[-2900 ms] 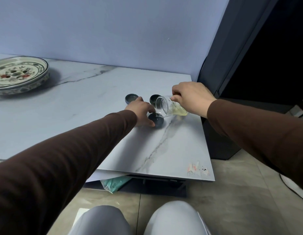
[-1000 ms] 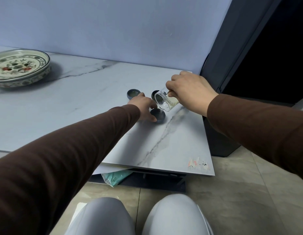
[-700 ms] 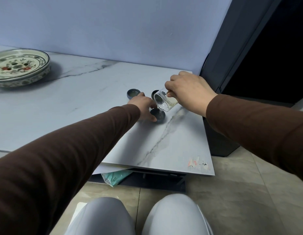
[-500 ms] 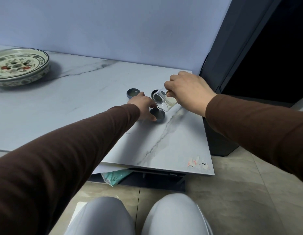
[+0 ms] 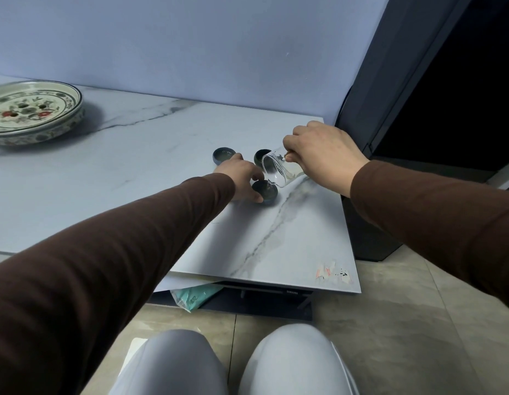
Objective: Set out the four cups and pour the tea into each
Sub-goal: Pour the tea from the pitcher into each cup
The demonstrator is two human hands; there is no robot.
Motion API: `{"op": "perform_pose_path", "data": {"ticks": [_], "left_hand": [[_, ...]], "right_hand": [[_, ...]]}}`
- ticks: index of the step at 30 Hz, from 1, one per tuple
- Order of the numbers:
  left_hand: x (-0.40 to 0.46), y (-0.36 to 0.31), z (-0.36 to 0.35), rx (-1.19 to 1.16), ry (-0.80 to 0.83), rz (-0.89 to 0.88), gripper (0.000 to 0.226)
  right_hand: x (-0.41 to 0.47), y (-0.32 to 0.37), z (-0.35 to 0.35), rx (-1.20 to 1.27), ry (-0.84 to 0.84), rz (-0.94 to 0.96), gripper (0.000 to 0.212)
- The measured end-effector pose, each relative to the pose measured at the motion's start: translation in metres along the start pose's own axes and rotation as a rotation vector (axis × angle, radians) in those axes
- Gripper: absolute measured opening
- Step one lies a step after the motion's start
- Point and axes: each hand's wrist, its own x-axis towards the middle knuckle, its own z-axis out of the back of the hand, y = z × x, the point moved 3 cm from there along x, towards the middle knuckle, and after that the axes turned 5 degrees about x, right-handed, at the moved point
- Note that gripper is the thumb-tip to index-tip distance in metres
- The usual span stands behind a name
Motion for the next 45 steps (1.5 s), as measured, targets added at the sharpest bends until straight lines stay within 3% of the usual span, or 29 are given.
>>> {"op": "perform_pose_path", "data": {"ticks": [16,31,45], "left_hand": [[-0.001,-0.002,0.001,0.007,-0.012,-0.001,0.059],[0.002,0.001,-0.002,-0.018,-0.020,0.063,0.059],[0.001,0.000,-0.001,-0.005,-0.010,0.074,0.062]], "right_hand": [[-0.006,0.016,0.000,-0.193,0.014,0.148,0.014],[-0.011,0.027,0.001,-0.356,-0.026,0.296,0.022],[-0.011,0.028,0.000,-0.317,0.013,0.271,0.020]]}}
